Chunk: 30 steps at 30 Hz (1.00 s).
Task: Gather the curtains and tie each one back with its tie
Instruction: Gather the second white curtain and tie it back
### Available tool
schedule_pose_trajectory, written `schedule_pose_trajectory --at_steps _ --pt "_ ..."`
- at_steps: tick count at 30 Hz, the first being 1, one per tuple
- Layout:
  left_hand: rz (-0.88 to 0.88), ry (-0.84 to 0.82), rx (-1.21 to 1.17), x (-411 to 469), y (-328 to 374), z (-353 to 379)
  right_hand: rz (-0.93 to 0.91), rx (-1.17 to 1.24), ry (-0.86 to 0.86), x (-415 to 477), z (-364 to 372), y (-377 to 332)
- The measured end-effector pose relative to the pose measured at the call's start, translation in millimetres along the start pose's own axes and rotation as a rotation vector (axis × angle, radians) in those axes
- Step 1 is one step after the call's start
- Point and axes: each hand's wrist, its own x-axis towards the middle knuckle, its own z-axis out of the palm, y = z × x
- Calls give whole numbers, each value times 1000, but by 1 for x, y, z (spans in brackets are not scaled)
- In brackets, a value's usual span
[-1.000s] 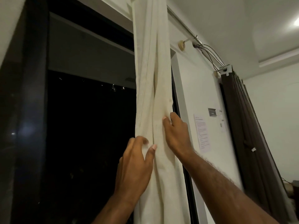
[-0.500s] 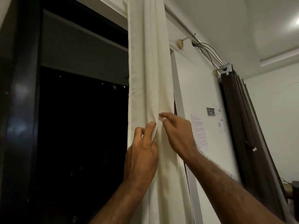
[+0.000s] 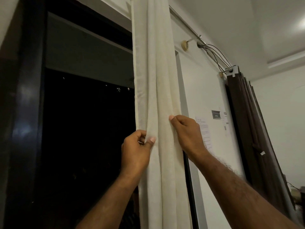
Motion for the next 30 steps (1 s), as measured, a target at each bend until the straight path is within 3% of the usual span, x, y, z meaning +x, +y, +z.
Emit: schedule_pose_trajectory --at_steps 5,11,14,17,23,30 --pt "120 116 178 -6 1 -9 1 -187 142 1 1 6" --pt "284 -65 407 -17 6 4 -118 -161 12 -7 19 0" --pt "281 -55 444 -22 7 15 40 -63 -72 -7 26 -12" --pt "300 -40 458 -22 5 8 109 -177 -151 -5 31 -21" --pt "295 93 431 -19 6 -60 -49 -292 -189 -27 97 -60" --pt "337 295 272 -14 20 -166 -202 -179 -190 -63 180 -146"
